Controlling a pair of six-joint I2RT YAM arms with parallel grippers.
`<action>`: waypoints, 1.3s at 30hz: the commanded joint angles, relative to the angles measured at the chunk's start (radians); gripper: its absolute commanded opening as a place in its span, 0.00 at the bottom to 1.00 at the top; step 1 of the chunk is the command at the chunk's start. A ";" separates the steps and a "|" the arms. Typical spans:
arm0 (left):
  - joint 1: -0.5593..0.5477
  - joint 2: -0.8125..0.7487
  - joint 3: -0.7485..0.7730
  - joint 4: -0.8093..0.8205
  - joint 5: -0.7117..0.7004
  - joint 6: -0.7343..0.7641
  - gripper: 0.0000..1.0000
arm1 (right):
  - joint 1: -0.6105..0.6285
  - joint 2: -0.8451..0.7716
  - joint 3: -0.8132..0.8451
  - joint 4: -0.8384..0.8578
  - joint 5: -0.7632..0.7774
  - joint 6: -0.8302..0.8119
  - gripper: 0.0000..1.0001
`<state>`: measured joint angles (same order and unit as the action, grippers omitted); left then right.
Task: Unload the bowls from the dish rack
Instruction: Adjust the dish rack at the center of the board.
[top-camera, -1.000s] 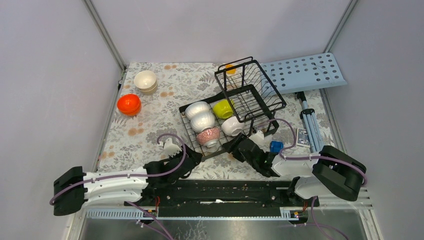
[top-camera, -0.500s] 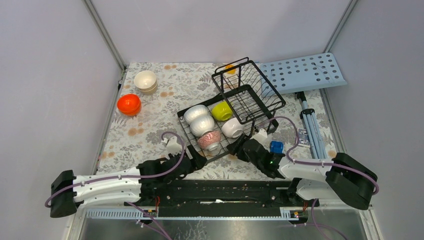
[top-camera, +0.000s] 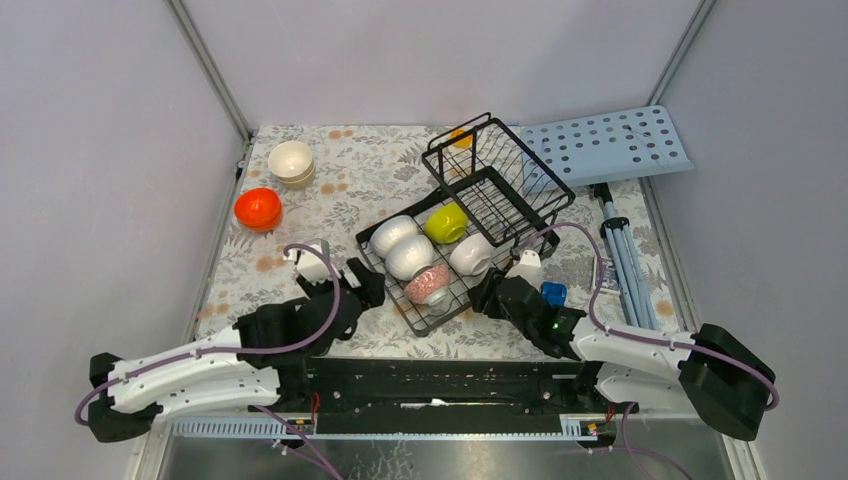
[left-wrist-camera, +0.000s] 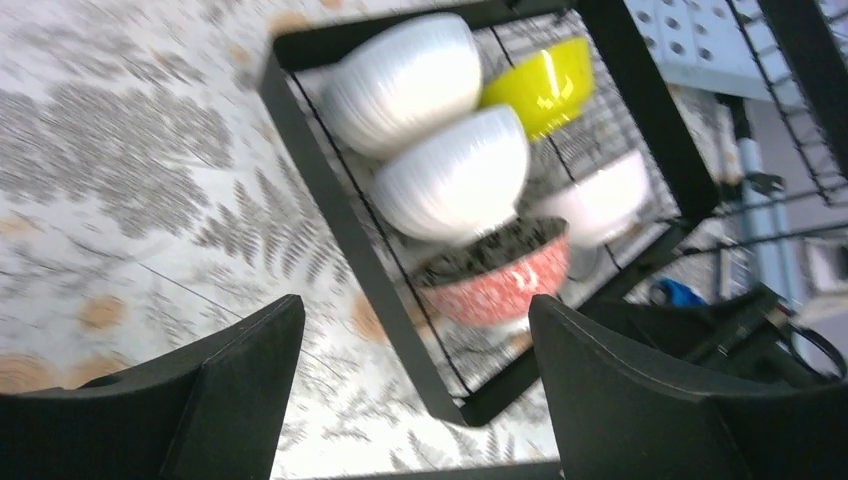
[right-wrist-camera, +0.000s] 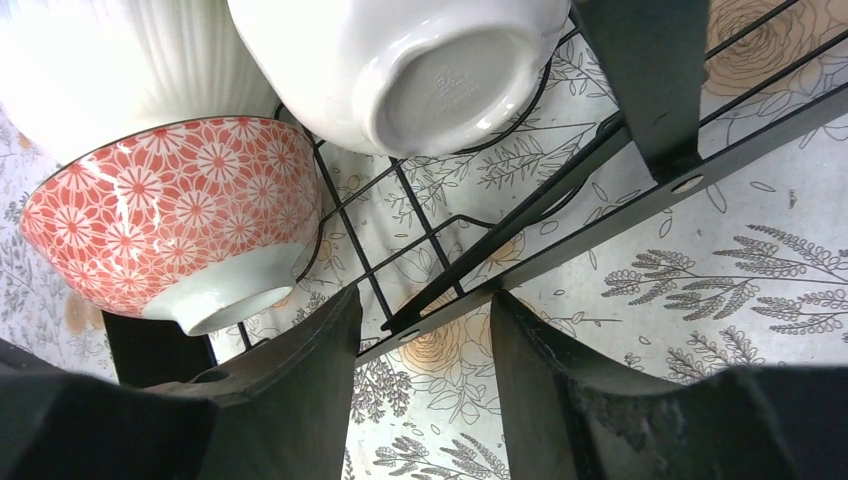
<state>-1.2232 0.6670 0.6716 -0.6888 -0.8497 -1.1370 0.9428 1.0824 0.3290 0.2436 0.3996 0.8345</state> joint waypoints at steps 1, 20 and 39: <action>0.060 0.067 0.065 -0.038 -0.156 0.192 0.87 | 0.001 -0.021 -0.004 -0.093 -0.042 -0.154 0.35; 0.687 0.384 0.000 0.451 0.471 0.503 0.83 | -0.043 -0.181 -0.091 -0.129 -0.105 -0.178 0.36; 0.788 0.619 0.015 0.572 0.589 0.503 0.67 | -0.043 -0.223 -0.115 -0.084 -0.166 -0.130 0.39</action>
<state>-0.4393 1.2556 0.6567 -0.1921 -0.3225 -0.6373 0.8944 0.8597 0.2325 0.1776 0.3481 0.7376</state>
